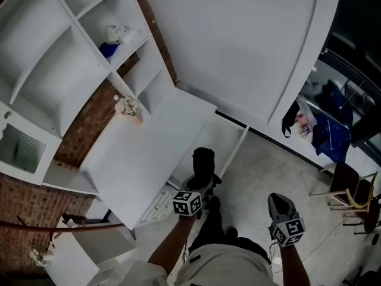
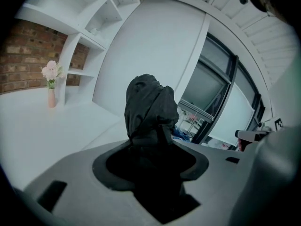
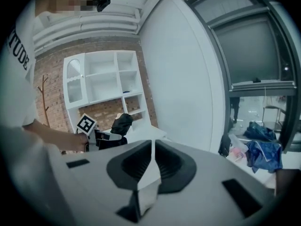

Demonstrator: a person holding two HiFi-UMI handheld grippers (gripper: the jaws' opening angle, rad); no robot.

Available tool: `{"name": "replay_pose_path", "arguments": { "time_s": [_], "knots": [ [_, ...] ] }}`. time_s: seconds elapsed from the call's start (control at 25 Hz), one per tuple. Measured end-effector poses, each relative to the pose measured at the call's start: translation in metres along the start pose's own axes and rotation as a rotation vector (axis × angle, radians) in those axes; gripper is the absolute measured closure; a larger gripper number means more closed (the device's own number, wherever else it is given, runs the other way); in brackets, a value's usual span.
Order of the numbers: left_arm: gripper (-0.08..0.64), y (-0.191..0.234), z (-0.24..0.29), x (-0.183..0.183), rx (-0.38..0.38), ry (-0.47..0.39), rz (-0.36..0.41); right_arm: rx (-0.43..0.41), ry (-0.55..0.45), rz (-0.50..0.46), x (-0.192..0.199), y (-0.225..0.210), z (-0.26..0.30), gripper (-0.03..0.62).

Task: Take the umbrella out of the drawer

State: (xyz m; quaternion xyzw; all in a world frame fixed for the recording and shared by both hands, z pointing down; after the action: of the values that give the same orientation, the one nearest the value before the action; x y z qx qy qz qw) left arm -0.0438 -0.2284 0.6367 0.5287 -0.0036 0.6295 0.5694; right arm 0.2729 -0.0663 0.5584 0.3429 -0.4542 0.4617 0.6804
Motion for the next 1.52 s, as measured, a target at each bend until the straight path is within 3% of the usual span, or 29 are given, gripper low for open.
{"name": "replay_pose_path", "arguments": {
  "time_s": [0.32,0.64,0.92,1.52],
  "knots": [
    [0.321,-0.045,-0.069,0.02,0.038,-0.097,0.0,-0.035,-0.028,-0.044,0.005,0.016,-0.045,0.554],
    [0.321,-0.07,-0.143,0.037,0.014,-0.161,0.0,-0.068,-0.012,-0.077,-0.002,0.025,-0.071,0.554],
    [0.321,-0.068,-0.205,0.036,0.0,-0.207,0.004,-0.087,-0.004,-0.112,-0.017,0.055,-0.077,0.554],
    [0.321,-0.039,-0.318,0.004,0.059,-0.288,0.093,0.002,-0.174,-0.153,-0.071,0.133,-0.093,0.554]
  ]
}}
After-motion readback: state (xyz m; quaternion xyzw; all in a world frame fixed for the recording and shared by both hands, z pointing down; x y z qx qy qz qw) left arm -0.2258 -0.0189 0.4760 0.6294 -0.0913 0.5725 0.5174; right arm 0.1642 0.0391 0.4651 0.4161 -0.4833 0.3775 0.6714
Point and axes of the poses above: the fingertips, and each gripper's own axes: z forward along the fingers, y to its left, x out of its underside, the point moved 9 cm from there along -z, backward along the fingers, and after that the axes turned 15 degrees about -z, right-handed, at the moved point
